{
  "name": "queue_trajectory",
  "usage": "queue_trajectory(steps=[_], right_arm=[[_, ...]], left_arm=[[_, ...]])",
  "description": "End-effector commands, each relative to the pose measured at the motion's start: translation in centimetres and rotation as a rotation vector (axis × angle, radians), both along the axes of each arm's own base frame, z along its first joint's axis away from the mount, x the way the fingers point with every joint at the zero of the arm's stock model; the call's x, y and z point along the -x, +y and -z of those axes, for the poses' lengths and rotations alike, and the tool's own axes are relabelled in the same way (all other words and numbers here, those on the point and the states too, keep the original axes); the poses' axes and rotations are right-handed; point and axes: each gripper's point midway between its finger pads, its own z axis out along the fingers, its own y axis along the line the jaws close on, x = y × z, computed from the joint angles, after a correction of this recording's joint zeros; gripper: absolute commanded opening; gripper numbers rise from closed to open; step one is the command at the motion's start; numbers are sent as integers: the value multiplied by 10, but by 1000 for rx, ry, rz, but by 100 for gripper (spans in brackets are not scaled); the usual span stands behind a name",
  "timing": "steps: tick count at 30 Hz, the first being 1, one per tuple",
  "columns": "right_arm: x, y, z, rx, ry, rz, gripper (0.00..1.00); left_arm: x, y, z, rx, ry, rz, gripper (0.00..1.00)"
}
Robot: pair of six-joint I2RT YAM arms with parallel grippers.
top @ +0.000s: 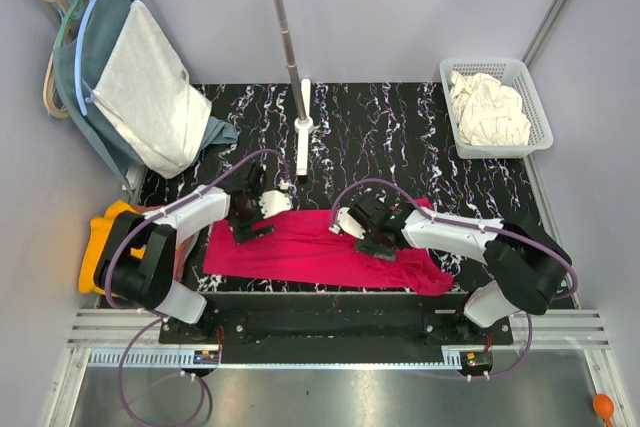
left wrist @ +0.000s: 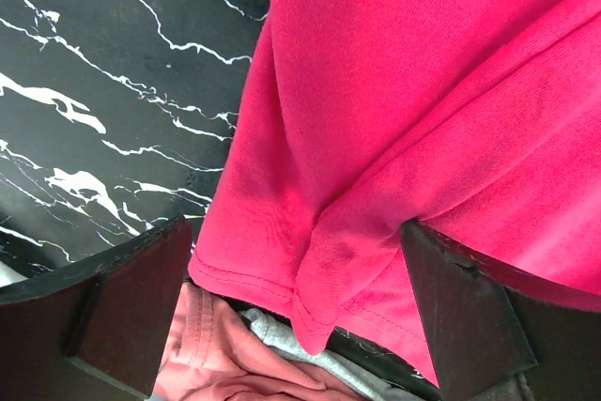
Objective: Fold and stack the t-shirts
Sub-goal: Fold the tshirt
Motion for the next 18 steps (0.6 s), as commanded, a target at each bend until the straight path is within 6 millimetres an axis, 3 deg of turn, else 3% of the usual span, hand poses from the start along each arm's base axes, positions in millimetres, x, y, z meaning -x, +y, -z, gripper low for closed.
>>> queue_trajectory(steps=[1, 10, 18], right_arm=[[-3, 0, 6, 18, -16, -8, 70], [-26, -14, 18, 45, -18, 24, 69], [-82, -32, 31, 70, -28, 63, 69]], left_arm=[[-1, 5, 13, -35, -10, 22, 99], [23, 2, 21, -54, 13, 46, 99], [38, -8, 20, -117, -6, 145, 99]])
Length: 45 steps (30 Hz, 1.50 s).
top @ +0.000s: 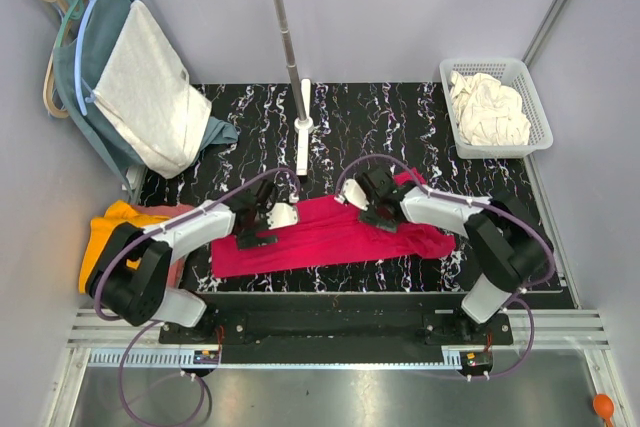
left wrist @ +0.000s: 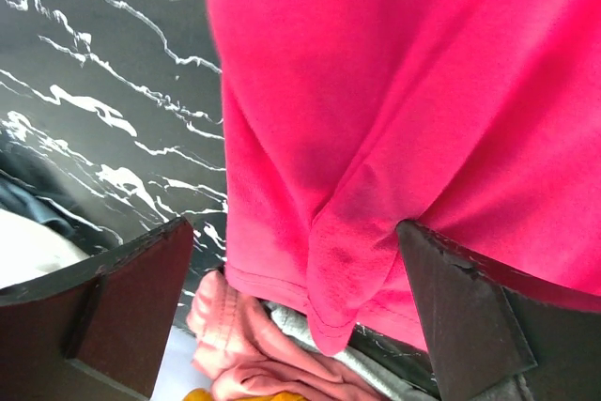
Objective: Fold and stack the t-shirts
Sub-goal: Fold the tshirt
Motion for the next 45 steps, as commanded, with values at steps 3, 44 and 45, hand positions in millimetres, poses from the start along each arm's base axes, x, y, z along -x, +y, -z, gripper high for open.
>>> queue_trajectory(steps=[3, 44, 45], right_arm=[[-42, -23, 38, 81, 54, -2, 68], [-247, -18, 27, -156, -141, 93, 68], [-252, -18, 26, -165, -146, 95, 68]], left_arm=[[25, -4, 20, -51, 101, 54, 99], [18, -201, 35, -34, 100, 393, 99], [20, -204, 36, -35, 102, 402, 99]])
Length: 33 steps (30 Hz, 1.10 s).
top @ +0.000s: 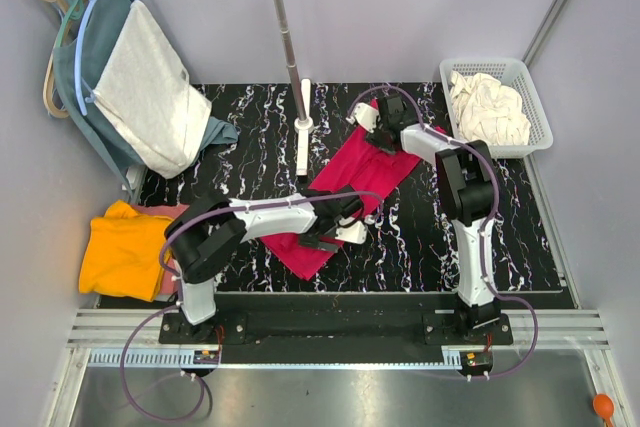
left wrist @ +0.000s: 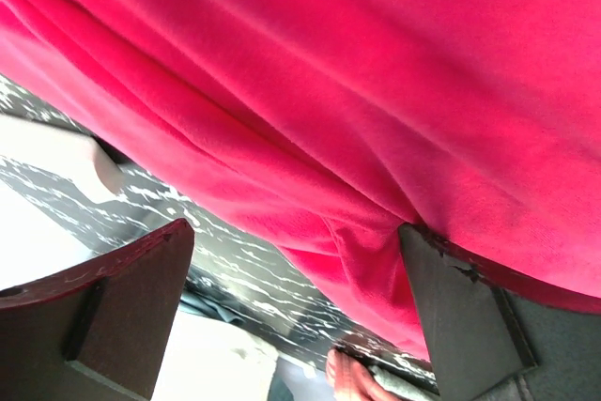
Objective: Fold and stack the t-shirts
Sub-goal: Fold the tshirt
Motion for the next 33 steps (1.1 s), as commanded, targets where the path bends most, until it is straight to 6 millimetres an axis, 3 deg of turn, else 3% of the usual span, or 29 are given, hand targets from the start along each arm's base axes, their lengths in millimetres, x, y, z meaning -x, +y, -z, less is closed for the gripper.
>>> queue_trajectory(steps=[1, 6, 10, 17, 24, 33], right_arm=[[-1, 8, 42, -71, 105, -7, 68], [-27, 15, 32, -93, 51, -9, 68], [-41, 13, 38, -83, 39, -5, 68], [-60, 14, 40, -83, 8, -3, 68], [-69, 20, 36, -118, -14, 8, 69], [-77, 23, 31, -131, -39, 17, 69]], left_arm=[[28, -38, 38, 100, 157, 34, 99], [21, -53, 42, 82, 145, 78, 99], [14, -70, 42, 90, 139, 99, 99], [6, -111, 26, 146, 104, 131, 99], [14, -140, 19, 182, 80, 141, 99], [34, -148, 14, 176, 26, 108, 99]])
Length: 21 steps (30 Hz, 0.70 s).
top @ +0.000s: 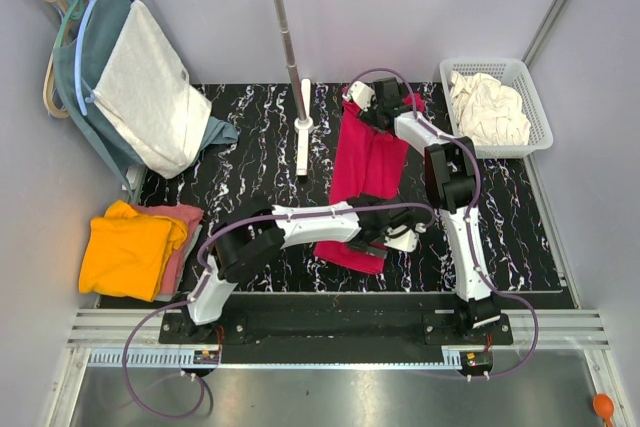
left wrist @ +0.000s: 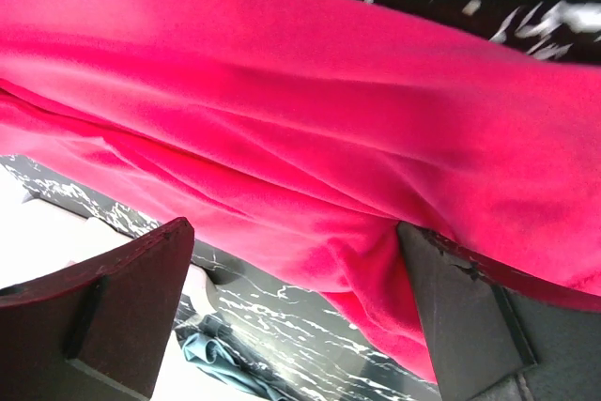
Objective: Fold and stack the t-shirts
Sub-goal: Fold the tshirt
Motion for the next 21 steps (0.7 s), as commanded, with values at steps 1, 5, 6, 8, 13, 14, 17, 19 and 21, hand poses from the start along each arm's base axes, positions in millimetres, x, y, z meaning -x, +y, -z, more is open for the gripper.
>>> queue_trajectory(steps=[1, 5, 6, 8, 13, 14, 17, 19, 21], right_arm=[[5, 1, 33, -20, 80, 3, 69], [3, 0, 33, -13, 75, 6, 69], [3, 1, 33, -11, 73, 3, 70], [1, 0, 32, -12, 68, 5, 70], [7, 1, 30, -27, 81, 5, 70], [7, 2, 23, -40, 73, 7, 70], [14, 3, 21, -59, 83, 16, 73], [20, 1, 15, -64, 87, 23, 75], [22, 2, 4, -74, 66, 33, 86]], left_arm=[[28, -17, 18, 48, 70, -26, 99], [28, -18, 9, 56, 45, -34, 99], [28, -18, 8, 62, 47, -35, 99], [30, -21, 6, 75, 55, -33, 99], [28, -29, -2, 98, 42, -31, 99], [29, -31, -4, 103, 38, -27, 99], [26, -41, -19, 142, 19, -29, 99], [24, -47, -31, 174, 7, -33, 99], [20, -49, -43, 197, -14, -41, 99]])
